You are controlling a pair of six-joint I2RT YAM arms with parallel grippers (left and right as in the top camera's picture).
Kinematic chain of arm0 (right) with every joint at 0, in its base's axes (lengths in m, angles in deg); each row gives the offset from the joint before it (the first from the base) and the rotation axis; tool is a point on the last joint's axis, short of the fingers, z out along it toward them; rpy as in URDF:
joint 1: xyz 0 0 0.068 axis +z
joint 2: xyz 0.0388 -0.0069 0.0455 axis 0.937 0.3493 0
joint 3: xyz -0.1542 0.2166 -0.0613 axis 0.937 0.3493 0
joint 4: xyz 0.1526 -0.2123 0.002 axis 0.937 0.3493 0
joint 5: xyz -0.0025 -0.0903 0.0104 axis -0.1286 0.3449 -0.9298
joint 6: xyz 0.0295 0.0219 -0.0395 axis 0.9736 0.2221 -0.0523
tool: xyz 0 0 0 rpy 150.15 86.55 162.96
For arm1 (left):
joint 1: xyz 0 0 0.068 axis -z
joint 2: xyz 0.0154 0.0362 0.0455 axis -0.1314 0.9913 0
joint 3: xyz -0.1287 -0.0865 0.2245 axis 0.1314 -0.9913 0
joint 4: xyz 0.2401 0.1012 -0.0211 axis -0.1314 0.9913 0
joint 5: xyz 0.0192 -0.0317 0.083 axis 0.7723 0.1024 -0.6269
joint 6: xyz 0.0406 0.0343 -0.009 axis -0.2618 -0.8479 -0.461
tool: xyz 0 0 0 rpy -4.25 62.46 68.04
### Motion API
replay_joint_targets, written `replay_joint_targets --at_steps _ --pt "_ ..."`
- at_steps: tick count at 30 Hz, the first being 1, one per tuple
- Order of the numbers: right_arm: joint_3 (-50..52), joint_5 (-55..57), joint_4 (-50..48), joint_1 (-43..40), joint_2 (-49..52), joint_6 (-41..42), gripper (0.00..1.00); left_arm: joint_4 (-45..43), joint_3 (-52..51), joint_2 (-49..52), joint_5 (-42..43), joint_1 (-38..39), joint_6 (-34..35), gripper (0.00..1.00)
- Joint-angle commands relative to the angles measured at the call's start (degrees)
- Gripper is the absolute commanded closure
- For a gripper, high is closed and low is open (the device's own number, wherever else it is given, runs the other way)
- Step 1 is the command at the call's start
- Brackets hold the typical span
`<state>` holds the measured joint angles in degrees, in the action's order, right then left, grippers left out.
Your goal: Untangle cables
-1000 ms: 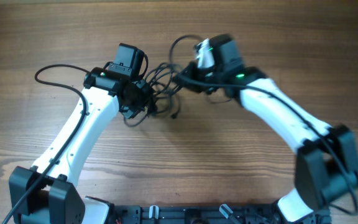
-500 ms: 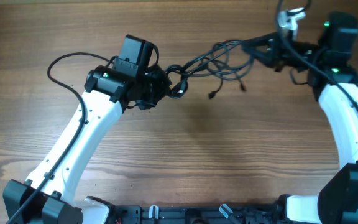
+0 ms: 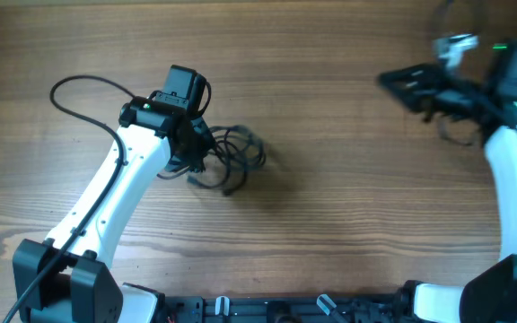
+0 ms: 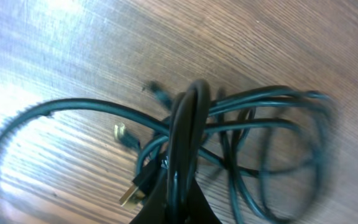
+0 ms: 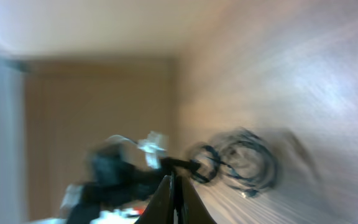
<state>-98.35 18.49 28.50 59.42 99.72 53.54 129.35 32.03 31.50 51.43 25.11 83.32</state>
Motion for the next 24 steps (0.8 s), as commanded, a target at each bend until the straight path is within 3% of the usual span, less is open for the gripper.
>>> replay_joint_targets --at_steps 1,4,5,11,16,24 --pt "-0.3 17.2 3.4 8.5 -0.6 -11.1 0.96 -0.3 0.6 -0.9 -1.3 0.3 -7.3 0.96" --pt "-0.3 22.0 4.3 15.3 -0.5 -8.1 0.95 -1.4 0.6 -0.9 2.1 0.3 -6.2 0.96" --pt "-0.3 22.0 4.3 16.9 -0.5 -7.7 0.91 -1.6 0.6 -0.9 2.3 0.2 -3.9 0.96" --pt "-0.3 25.5 4.6 28.0 -0.1 -3.7 0.52 -1.9 0.6 -0.9 4.4 -1.3 19.4 0.96" --pt "-0.3 28.1 4.0 34.1 2.6 -1.5 0.51 -1.9 0.6 -0.9 4.4 -1.3 27.5 0.96" --pt "-0.3 31.9 -4.3 39.4 11.2 4.4 0.52 -2.0 0.6 -0.9 5.1 -1.3 24.3 0.96"
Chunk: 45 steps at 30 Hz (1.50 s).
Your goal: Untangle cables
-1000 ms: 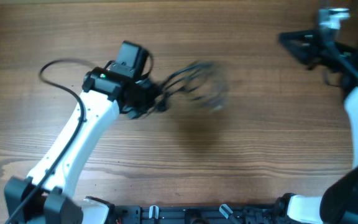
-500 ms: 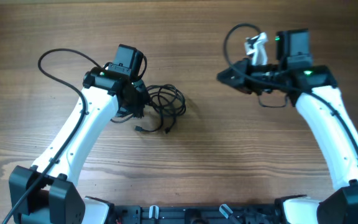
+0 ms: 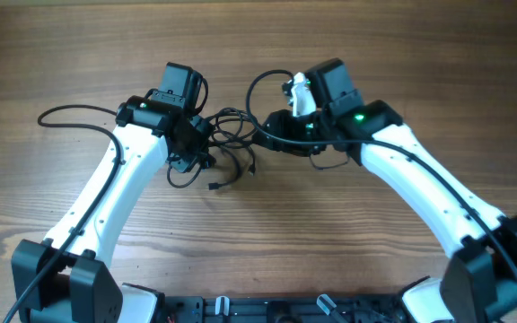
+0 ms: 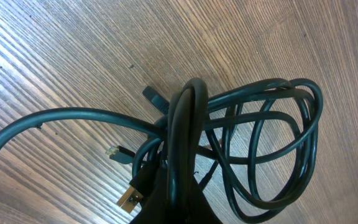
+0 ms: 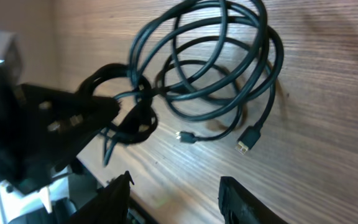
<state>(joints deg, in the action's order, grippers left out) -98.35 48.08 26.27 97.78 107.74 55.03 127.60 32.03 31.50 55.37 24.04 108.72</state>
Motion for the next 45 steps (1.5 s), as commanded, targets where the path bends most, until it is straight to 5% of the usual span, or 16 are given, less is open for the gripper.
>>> replay_joint_targets --at_steps 1,17,28,33,37,45 --pt "-0.3 2.3 -3.7 1.5 4.6 3.9 0.53 -0.2 0.6 -0.9 1.6 -0.2 -2.2 0.96" --pt "0.0 0.5 -8.2 3.5 11.3 8.1 0.57 -1.5 0.6 -0.9 1.9 3.1 -2.7 0.96" --pt "0.0 8.7 -15.2 3.4 14.1 12.9 0.58 -1.4 0.6 -0.9 2.0 4.0 -2.7 0.96" --pt "0.0 8.0 -17.9 2.9 16.8 15.4 0.72 -1.3 0.6 -0.9 1.9 4.0 -2.9 0.96" --pt "0.0 2.8 -21.2 1.0 16.7 15.8 0.95 -1.4 0.6 -0.9 1.9 4.0 -4.2 0.96" --pt "-0.1 -20.6 -29.4 -6.9 12.8 14.2 0.96 -1.4 0.6 -0.9 1.5 4.0 -4.2 0.96"
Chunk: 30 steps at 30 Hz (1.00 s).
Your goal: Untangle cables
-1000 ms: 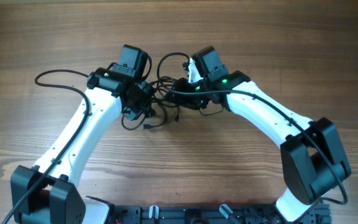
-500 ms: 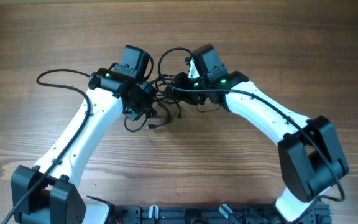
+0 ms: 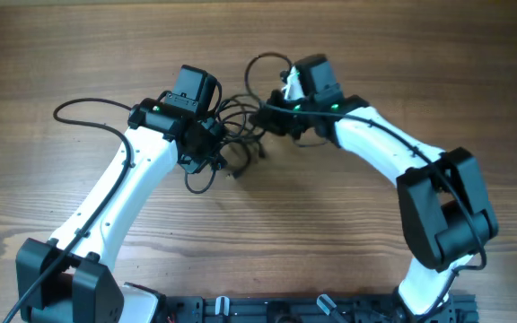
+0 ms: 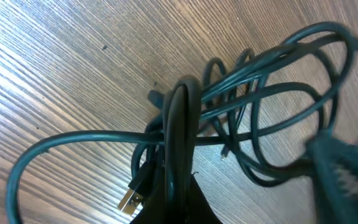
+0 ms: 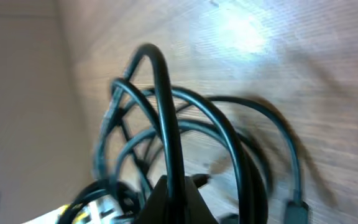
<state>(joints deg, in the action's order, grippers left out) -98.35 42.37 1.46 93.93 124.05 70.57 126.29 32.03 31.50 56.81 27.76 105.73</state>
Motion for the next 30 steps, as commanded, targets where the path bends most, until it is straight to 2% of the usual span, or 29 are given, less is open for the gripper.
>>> replay_joint_targets --at_steps 1,5,9,12,18,20,22,24,27,30 --pt "-0.1 -19.0 -7.3 -3.9 -4.3 -0.7 0.96 -0.1 0.6 -0.9 0.0 0.3 -1.2 0.96" --pt "-0.1 -32.9 -23.8 -9.0 -8.1 11.5 0.96 -0.1 0.6 -0.9 0.0 0.3 -2.4 0.96" --pt "-0.1 -36.3 -36.0 -13.4 -8.8 21.6 0.96 0.4 0.6 -0.9 0.0 0.3 -2.7 0.96" --pt "-0.1 -37.9 -39.3 -18.4 -8.8 25.6 0.96 0.7 0.6 -0.9 -0.2 0.3 -2.7 0.96" --pt "0.0 -38.7 -38.9 -31.7 -8.7 25.3 0.96 0.8 0.6 -0.9 -0.2 0.3 -2.7 0.96" --pt "0.0 -37.4 -35.6 -36.0 -8.7 22.1 0.95 1.0 0.6 -0.9 -0.2 0.3 -2.7 0.96" --pt "0.0 -36.1 -27.5 -39.4 -8.7 15.8 0.95 1.3 0.6 -0.9 -0.2 0.3 -2.7 0.96" --pt "0.0 -31.3 -9.8 -40.9 -8.7 1.3 0.95 1.6 0.6 -0.9 -0.7 0.3 -2.7 0.96" --pt "0.0 -17.9 12.1 -38.6 -8.7 -16.0 0.95 1.6 0.6 -0.9 -1.2 0.3 -2.7 0.96" --pt "0.0 -5.3 23.9 -32.8 -8.7 -25.9 0.95 1.6 0.6 -0.9 -1.3 0.3 -2.7 0.96"
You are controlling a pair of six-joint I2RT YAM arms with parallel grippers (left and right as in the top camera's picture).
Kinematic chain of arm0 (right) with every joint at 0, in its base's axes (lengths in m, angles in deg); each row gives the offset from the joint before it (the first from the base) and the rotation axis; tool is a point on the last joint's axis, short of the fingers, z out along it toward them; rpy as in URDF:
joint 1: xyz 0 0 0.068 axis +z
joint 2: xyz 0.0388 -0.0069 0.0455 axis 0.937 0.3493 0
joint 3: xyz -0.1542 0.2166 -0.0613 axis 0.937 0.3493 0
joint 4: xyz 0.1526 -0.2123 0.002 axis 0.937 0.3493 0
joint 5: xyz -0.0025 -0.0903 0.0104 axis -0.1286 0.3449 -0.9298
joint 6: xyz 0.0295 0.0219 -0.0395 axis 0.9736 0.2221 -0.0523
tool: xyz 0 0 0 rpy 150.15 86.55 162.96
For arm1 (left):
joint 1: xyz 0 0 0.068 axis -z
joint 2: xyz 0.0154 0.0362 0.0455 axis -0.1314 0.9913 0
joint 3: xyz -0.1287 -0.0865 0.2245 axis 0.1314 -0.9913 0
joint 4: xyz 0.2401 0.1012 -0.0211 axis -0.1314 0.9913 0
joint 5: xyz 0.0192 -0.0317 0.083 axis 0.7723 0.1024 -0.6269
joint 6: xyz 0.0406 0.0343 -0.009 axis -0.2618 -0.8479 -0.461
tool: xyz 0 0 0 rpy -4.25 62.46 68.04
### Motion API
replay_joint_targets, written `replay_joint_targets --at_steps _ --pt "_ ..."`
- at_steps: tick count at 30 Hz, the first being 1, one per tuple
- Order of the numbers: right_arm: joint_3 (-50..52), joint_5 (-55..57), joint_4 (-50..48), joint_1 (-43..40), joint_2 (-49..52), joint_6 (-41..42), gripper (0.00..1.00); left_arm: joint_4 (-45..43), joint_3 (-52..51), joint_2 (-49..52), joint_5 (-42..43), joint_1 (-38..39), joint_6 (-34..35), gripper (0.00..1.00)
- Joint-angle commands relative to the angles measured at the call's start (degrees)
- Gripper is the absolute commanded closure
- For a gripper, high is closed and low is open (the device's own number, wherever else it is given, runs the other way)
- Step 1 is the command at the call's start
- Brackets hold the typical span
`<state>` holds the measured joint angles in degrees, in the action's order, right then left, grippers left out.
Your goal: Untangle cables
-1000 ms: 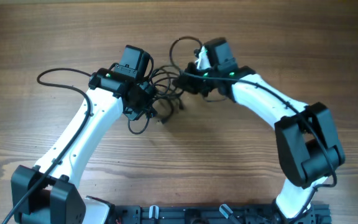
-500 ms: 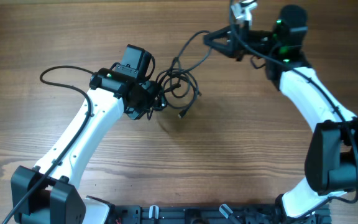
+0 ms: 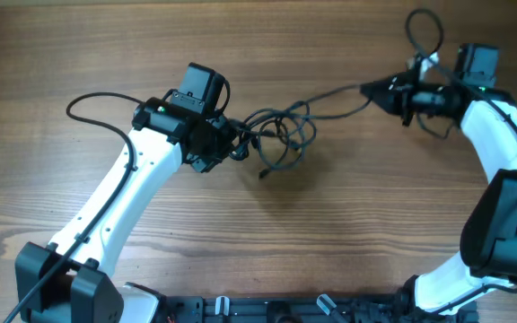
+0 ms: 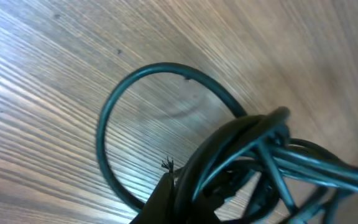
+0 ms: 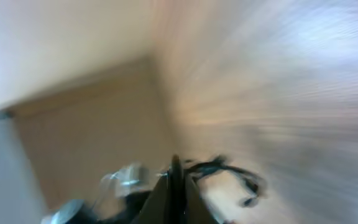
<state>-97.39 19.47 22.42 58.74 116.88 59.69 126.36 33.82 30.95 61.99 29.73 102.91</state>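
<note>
A tangle of dark cables lies mid-table on the wooden top. My left gripper is shut on the tangle's left side, and thick dark strands bunch over its jaws. One cable strand runs taut from the tangle to my right gripper, which is shut on it at the far right. Seen from the right wrist, that strand is a thin dark line between the jaws, and the rest of the view is blurred.
A loose cable loop curves out to the left of the left arm. Another loop rises behind the right wrist at the table's far right. The wooden table stretches in front of both arms.
My right gripper has gone from beside the tangle to the far right with a strand in it, now stretched out. The tangle has shifted slightly right and is looser.
My left gripper was shut on the tangle throughout. My right gripper was first far right, then open next to the tangle, then shut on a strand there. Now it is far right again with that strand drawn out.
</note>
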Motion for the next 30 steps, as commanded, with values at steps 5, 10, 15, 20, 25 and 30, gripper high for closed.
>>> replay_joint_targets --at_steps 5,10,15,20,25,30 --pt "-1.0 25.1 9.6 13.2 -1.6 -19.5 0.95 1.5 -1.2 -0.3 -7.3 -1.7 0.1 0.96" --pt "-1.2 25.8 9.0 20.8 -1.6 -18.2 0.72 1.5 -1.2 -0.2 -7.3 -1.7 0.1 0.96" --pt "-6.8 21.8 11.0 21.8 -1.8 -17.4 0.51 1.3 -2.5 0.0 -7.3 -0.6 0.2 0.96" --pt "-7.4 17.3 9.5 22.9 -2.6 -14.4 0.5 -1.1 -5.0 0.1 -7.3 1.2 0.8 0.96" --pt "-7.4 21.0 5.7 28.8 -2.6 -22.9 0.5 -1.7 -5.0 0.2 -7.3 2.2 0.0 0.96" --pt "-7.2 34.4 9.6 33.9 -2.5 -35.0 0.49 -1.3 -5.0 0.4 -7.2 2.4 -8.8 0.96"
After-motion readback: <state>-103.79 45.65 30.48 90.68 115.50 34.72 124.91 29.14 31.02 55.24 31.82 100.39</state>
